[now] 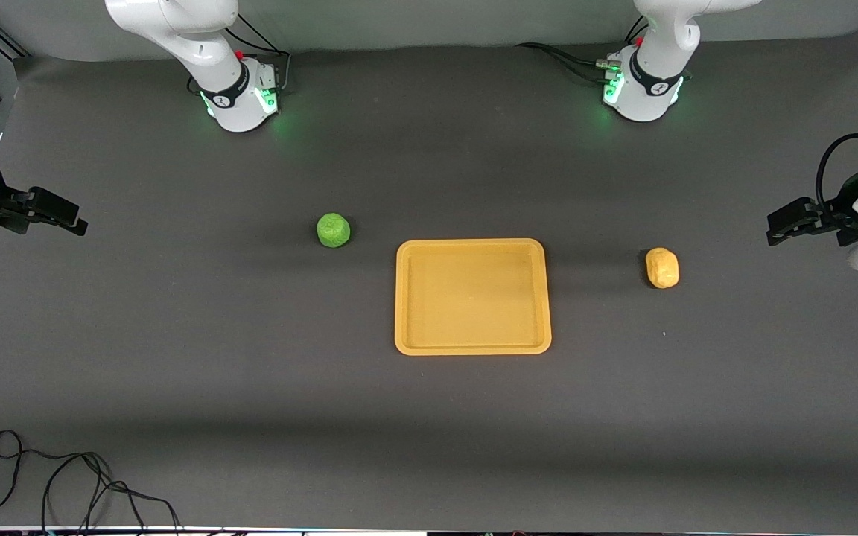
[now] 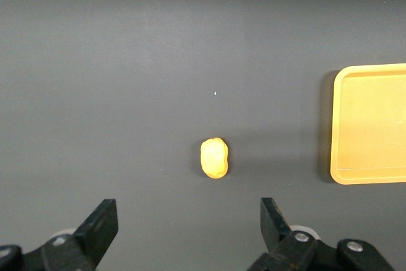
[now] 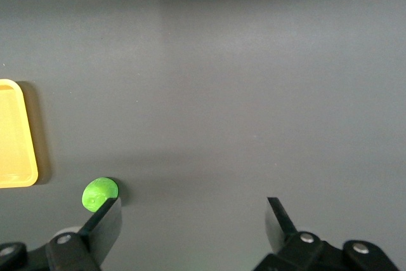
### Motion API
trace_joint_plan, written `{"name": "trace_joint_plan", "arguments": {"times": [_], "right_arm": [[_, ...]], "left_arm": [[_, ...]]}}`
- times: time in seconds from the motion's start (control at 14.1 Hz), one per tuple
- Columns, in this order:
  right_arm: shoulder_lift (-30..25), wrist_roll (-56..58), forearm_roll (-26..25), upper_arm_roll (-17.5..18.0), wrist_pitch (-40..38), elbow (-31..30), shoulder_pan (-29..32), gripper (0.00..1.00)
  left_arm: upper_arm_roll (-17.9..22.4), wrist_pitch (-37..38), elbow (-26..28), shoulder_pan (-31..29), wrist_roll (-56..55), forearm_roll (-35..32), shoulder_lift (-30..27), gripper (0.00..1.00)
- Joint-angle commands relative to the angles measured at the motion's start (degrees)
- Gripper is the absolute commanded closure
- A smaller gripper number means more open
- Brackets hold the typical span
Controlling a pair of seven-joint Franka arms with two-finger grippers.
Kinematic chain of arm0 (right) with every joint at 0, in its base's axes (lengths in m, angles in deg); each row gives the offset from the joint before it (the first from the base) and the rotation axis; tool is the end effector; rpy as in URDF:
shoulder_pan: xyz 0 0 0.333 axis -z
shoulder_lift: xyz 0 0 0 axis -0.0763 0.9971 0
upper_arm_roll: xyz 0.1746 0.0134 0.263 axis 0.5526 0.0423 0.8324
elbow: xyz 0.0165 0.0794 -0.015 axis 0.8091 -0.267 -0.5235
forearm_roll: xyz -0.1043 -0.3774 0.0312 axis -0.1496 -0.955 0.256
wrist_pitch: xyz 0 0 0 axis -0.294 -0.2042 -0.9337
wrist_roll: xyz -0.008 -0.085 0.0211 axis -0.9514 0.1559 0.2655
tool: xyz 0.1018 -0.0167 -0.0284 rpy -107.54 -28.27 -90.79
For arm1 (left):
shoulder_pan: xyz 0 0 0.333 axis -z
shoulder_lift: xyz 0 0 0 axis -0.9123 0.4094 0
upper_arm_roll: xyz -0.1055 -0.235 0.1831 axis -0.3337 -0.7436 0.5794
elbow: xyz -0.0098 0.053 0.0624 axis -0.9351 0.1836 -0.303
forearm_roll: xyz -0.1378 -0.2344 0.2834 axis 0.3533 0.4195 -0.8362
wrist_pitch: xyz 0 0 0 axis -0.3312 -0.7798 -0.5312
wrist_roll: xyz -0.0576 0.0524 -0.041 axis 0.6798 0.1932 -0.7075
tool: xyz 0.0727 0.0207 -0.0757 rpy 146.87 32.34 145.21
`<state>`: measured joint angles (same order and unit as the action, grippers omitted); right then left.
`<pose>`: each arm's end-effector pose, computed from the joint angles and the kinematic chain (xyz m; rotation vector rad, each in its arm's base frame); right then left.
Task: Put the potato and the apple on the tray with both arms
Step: 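Move the left gripper toward the yellow potato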
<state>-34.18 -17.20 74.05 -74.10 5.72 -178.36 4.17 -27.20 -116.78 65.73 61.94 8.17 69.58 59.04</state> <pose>0.5532 -0.0262 0.6038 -3.1055 0.1442 0.0214 0.5808 -0.0108 0.5879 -3.1253 0.0486 0.0371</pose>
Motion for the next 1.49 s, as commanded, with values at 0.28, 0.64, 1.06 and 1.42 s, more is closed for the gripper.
{"name": "trace_joint_plan", "arguments": {"times": [0.28, 0.64, 1.06, 1.42], "right_arm": [[0.35, -0.09, -0.69, -0.35, -0.71, 1.51, -0.67, 0.0], [1.14, 0.43, -0.78, -0.35, -0.71, 2.91, -0.67, 0.0], [1.05, 0.7, -0.87, -0.35, -0.36, 2.48, -0.68, 0.0], [1.14, 0.52, -0.87, -0.35, 0.0, 2.39, -0.76, 0.0]], "left_arm": [[0.54, 0.83, 0.29, -0.15, -0.59, 2.62, -0.49, 0.0], [0.28, -0.75, 5.28, 0.55, -1.56, 0.95, -2.41, 0.0], [-0.42, -16.72, 27.59, 0.72, -1.56, -0.02, -8.66, 0.0], [-0.52, -36.24, 44.57, 1.69, -1.56, -0.02, -6.13, 0.0]]}}
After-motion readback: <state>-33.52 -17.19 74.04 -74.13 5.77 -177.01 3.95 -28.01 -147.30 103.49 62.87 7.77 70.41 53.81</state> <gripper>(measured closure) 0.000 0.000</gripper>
